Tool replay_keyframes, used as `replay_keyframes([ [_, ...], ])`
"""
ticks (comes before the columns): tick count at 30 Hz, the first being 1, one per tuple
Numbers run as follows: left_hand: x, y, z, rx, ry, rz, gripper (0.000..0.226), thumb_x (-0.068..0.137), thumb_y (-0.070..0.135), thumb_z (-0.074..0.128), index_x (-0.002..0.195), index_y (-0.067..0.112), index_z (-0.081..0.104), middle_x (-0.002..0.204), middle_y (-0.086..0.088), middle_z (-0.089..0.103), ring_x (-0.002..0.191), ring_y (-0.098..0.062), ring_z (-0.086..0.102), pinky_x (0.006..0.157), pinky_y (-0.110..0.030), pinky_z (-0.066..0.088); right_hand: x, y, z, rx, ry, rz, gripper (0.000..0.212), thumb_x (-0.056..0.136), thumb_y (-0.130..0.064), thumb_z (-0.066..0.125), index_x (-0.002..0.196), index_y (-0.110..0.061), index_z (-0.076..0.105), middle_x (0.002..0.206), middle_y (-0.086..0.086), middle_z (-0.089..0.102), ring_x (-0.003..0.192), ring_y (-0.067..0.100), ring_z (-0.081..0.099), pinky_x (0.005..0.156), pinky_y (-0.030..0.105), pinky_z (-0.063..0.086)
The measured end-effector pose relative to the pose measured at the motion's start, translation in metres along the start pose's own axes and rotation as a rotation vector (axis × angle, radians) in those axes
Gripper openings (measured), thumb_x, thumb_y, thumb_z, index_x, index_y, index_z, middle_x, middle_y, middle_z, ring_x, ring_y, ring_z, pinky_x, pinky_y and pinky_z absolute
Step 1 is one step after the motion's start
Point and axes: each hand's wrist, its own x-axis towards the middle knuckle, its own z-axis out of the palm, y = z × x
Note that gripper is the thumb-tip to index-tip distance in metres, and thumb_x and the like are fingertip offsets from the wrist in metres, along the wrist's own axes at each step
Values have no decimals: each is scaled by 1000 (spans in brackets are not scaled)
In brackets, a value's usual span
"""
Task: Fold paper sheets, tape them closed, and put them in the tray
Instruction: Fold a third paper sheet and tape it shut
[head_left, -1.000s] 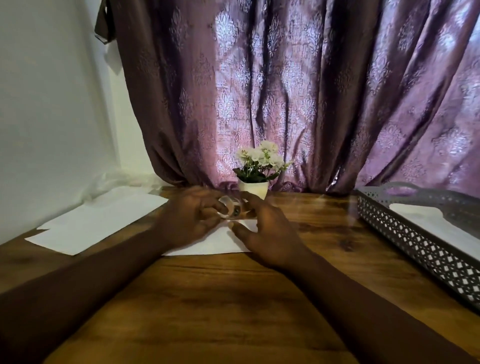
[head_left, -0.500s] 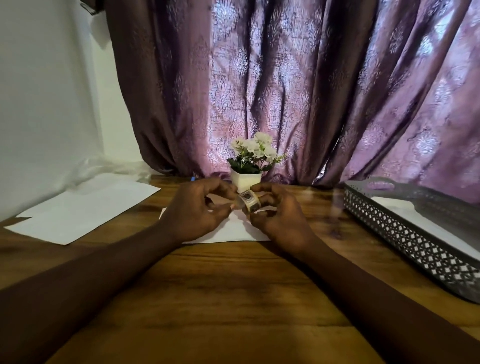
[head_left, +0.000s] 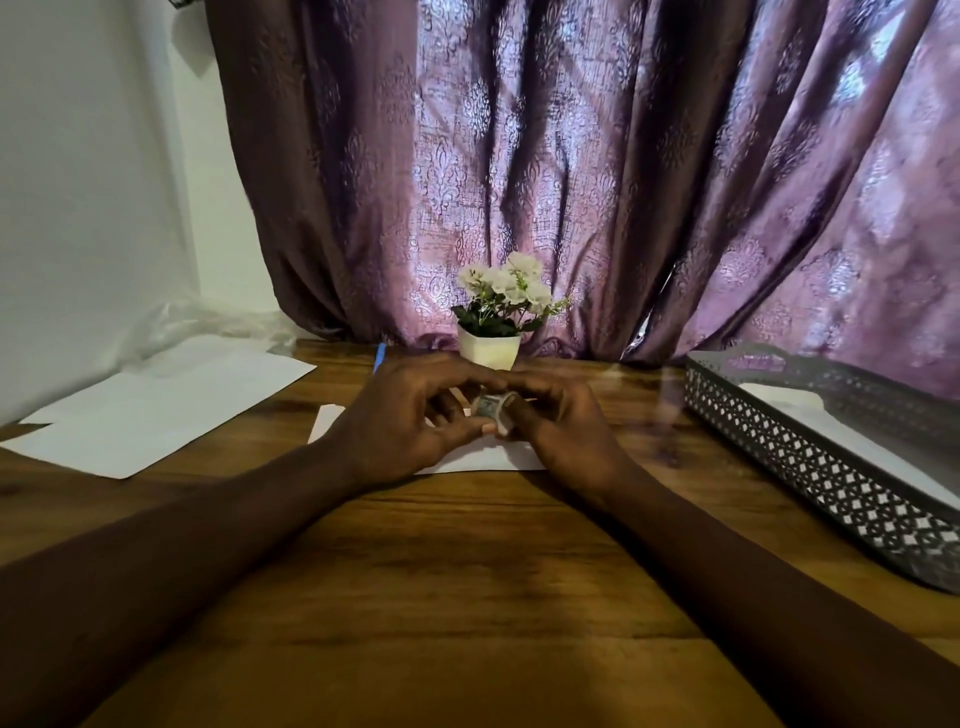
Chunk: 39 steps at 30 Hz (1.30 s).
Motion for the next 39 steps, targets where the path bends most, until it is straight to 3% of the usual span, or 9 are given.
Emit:
replay_keyframes([
  [3,0,3,1,6,-26,-3,39,81,18,86,119,21,74,107,6,72,77,-10,72,66,-24,60,1,2,0,-56,9,3,28,96,-19,60,118,-19,78,110,-1,79,101,21,74,88,56,59],
  [9,-1,-2,2,71,-32,-34,25,82,25,84,103,27,70,119,9,59,99,-8,66,69,-14,51,3,6,-2,-167,9,4,31,99,-13,60,121,-28,76,114,-6,78,95,15,74,82,52,61],
  [12,-2,-2,3,62,-51,-35,21,81,24,85,95,29,70,117,9,57,110,-9,60,75,-21,53,2,5,-3,-210,-20,-7,32,100,-9,59,122,-26,76,117,-9,76,92,8,73,82,47,62],
  [18,-2,-2,4,61,-51,-82,39,80,22,86,113,36,70,118,13,59,102,-4,60,66,-27,58,1,4,-3,-220,-52,16,29,99,-20,58,121,-24,77,117,-10,76,100,13,73,87,51,60],
  [23,-2,0,4,39,-72,-92,32,77,19,88,100,33,70,107,15,62,98,-4,61,65,-28,58,1,5,-4,-228,-88,4,29,99,-22,60,123,-24,75,119,-8,76,101,14,72,90,48,59],
  [28,-2,0,5,-8,-88,-114,28,77,18,88,93,31,69,103,13,64,98,-10,63,66,-34,60,0,4,-5,-241,-108,-8,27,101,-16,60,122,-23,76,115,-7,77,95,12,73,83,35,59],
  [34,-2,-1,2,-14,-83,-94,19,83,18,84,97,27,75,101,12,69,94,-10,67,74,-34,59,1,5,-2,-282,-102,-8,30,97,-27,57,120,-23,77,111,-10,78,99,13,73,87,48,59],
  [39,-2,0,2,31,-96,-43,12,86,18,79,92,26,72,97,11,68,93,-11,65,74,-40,58,1,3,-2,-305,-106,-12,29,100,-19,56,118,-26,77,111,-11,77,98,10,72,87,44,59],
])
